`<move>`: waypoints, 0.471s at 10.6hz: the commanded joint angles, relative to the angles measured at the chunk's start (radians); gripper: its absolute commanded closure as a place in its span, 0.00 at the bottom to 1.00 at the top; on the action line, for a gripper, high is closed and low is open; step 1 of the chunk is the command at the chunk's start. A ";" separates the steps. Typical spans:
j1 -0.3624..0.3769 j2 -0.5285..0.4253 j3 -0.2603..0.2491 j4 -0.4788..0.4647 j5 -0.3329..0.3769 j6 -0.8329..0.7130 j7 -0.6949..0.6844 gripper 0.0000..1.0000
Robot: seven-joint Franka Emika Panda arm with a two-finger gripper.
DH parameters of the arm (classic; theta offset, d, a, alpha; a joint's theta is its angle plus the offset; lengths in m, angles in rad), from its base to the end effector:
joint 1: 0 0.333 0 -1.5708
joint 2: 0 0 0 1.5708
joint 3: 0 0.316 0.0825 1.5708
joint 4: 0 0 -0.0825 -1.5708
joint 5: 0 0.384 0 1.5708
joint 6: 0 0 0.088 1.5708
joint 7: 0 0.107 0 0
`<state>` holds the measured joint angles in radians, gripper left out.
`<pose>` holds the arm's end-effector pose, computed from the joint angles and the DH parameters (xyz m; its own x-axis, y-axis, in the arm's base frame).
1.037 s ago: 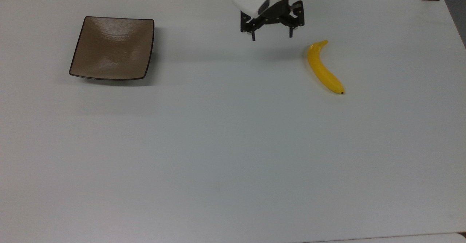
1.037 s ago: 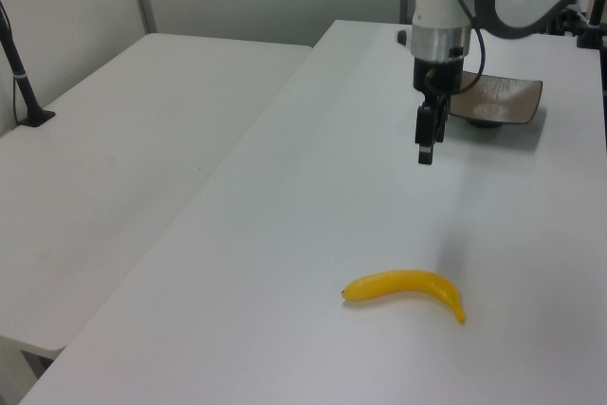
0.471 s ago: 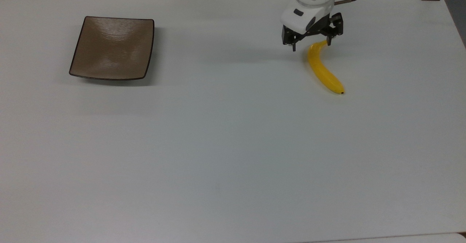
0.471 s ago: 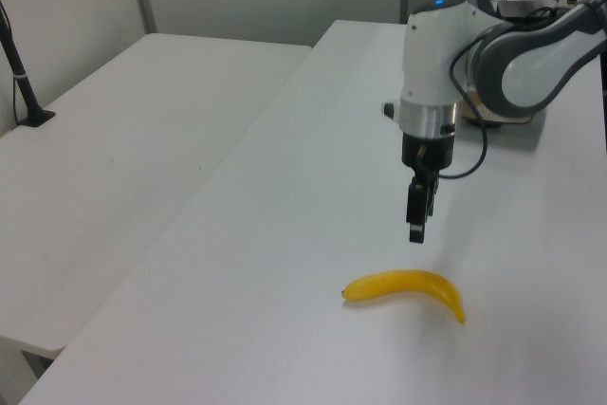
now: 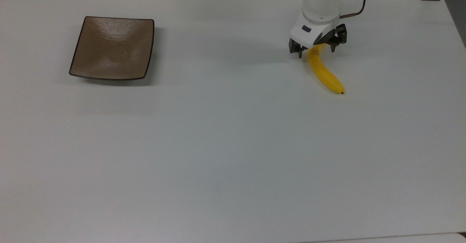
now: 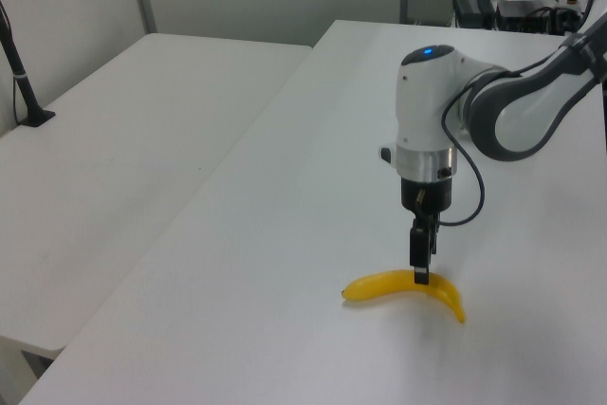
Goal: Bananas placed on a ceramic plate
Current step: 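Lower the gripper and close it on the banana's stem end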
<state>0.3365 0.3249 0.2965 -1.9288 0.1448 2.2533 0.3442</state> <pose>0.5005 0.3613 0.3296 0.9797 0.1878 -0.0699 0.1715 -0.9662 -0.1926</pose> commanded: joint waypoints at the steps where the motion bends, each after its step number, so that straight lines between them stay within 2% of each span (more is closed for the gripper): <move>1: 0.027 0.020 0.003 -0.005 -0.014 0.023 0.028 0.05; 2: 0.029 0.029 0.001 -0.004 -0.030 0.025 0.030 0.17; 4: 0.032 0.037 0.003 -0.004 -0.048 0.023 0.044 0.70; 5: 0.030 0.037 0.001 -0.004 -0.072 0.023 0.042 0.85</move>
<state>0.3604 0.3604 0.2979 -1.9285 0.1233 2.2550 0.3518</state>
